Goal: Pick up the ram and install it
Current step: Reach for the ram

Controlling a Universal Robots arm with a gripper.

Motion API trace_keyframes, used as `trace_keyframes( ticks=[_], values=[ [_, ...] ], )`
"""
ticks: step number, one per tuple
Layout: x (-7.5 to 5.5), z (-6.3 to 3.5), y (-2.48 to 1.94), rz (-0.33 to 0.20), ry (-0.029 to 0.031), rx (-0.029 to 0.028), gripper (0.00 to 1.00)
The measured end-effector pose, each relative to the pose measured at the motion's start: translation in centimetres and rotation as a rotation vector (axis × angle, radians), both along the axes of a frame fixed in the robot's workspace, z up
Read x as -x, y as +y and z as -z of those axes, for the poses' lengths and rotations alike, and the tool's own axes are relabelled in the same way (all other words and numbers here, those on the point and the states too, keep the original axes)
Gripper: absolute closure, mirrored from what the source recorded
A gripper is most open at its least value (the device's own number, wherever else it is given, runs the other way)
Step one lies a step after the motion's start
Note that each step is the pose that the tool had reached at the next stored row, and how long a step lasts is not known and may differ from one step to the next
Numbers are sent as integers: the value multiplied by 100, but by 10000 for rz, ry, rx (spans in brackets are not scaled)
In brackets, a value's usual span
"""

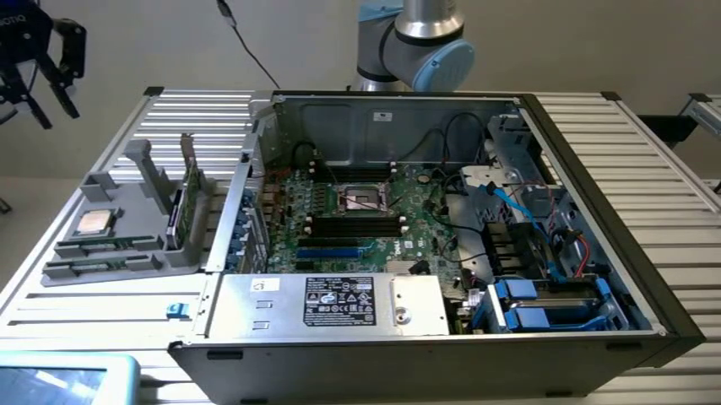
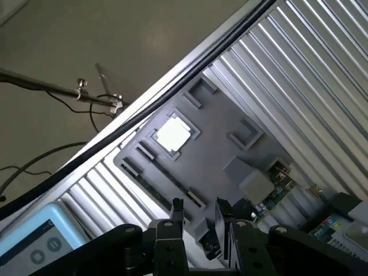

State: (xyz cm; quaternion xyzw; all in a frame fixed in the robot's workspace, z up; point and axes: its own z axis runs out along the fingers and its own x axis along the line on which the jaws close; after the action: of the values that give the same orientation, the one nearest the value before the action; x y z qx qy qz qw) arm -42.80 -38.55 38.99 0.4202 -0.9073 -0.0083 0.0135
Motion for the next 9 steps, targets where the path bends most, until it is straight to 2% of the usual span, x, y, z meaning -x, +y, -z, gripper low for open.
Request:
trace_keyframes(
  ticks=[9],
  values=[
    [0,5,0,-1636,1,0,65]
  ],
)
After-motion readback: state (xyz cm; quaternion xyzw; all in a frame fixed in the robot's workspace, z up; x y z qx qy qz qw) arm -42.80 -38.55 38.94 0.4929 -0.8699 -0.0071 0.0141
